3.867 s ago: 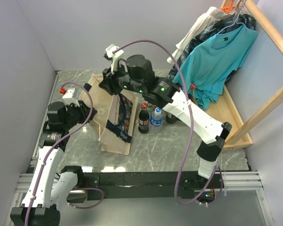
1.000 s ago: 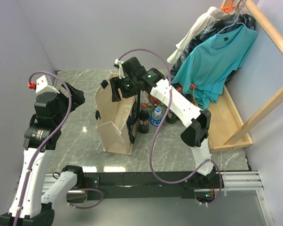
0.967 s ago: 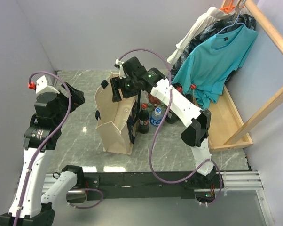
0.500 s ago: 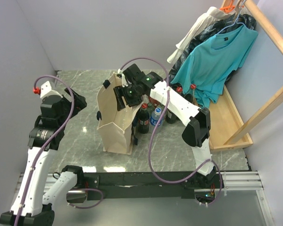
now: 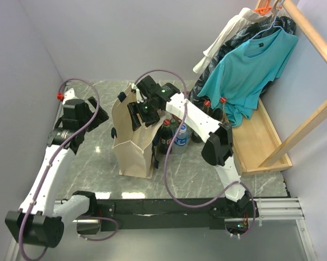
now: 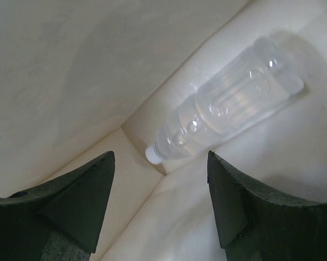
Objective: Take the beverage out of the canvas bag
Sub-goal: Take out the drink from the canvas bag.
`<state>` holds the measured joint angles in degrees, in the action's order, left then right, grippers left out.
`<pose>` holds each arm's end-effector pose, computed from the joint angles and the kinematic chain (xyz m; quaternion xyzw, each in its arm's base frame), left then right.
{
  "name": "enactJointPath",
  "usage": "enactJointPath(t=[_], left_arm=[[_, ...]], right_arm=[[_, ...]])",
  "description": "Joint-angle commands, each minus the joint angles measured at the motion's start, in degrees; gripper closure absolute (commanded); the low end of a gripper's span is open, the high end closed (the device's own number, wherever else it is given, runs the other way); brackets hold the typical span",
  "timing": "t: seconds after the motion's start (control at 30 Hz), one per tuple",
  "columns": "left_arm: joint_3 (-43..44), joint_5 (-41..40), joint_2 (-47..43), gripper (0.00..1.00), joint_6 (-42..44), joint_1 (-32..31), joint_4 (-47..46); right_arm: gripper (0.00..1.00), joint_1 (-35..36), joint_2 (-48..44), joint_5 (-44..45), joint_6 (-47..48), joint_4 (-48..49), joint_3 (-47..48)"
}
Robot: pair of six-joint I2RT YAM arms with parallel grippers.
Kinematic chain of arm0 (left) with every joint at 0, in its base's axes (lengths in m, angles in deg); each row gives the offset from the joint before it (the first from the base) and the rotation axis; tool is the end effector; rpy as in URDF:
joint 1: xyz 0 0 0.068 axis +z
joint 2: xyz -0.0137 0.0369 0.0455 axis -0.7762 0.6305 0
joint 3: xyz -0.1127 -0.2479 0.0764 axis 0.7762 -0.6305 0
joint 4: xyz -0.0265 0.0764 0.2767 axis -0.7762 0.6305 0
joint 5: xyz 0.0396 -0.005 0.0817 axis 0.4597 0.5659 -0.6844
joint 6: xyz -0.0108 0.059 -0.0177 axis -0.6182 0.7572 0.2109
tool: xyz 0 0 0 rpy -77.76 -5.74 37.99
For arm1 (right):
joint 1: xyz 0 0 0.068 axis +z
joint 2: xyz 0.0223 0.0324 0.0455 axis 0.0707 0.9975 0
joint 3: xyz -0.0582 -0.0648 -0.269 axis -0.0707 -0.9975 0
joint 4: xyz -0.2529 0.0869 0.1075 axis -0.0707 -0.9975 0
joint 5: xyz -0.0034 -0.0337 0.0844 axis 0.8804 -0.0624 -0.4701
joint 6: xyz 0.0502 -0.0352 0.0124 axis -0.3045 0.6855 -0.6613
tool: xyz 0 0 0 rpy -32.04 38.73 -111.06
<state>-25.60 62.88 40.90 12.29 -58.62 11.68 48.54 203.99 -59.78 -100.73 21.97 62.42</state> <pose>0.2437 -0.0245 0.3521 -0.2695 0.8267 -0.1173 0.4798 0.3542 0.3690 0.3132 -0.2758 0.9082 0.2706 0.1606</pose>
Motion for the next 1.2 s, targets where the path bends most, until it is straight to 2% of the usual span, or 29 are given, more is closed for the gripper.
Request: enactJointPath(t=[0.0, 0.17, 0.37, 0.5, 0.87, 1.1, 1.17], left_arm=[[2.9, 1.1, 2.6, 0.04, 2.0, -0.1, -3.7], [3.2, 0.3, 5.1, 0.03, 4.9, 0.1, -5.9], [5.1, 6.2, 8.3, 0.04, 5.5, 3.2, -5.3], [4.5, 8.2, 7.8, 0.04, 5.4, 5.0, -6.1], [5.9, 9.8, 7.2, 0.04, 7.5, 6.5, -5.7], [5.5, 10.7, 5.9, 0.04, 8.6, 6.7, -5.7], [5.5, 11.2, 5.6, 0.03, 9.2, 6.9, -5.4]], right_arm=[[0.25, 0.2, 4.5, -0.7, -0.3, -5.8, 7.5], [0.25, 0.2, 4.6, 1.0, -0.1, -6.6, 5.8], [0.24, 0.4, 4.4, 2.5, -0.1, -6.8, 4.4], [0.22, 0.5, 7.0, 2.6, 0.0, -9.0, 7.9], [0.20, 0.8, 7.3, 4.9, -3.5, -8.3, 5.2], [0.12, 0.9, 9.0, 3.8, -10.7, -6.7, 6.1], [0.04, 0.9, 9.5, 4.6, -11.1, -6.8, 6.8]])
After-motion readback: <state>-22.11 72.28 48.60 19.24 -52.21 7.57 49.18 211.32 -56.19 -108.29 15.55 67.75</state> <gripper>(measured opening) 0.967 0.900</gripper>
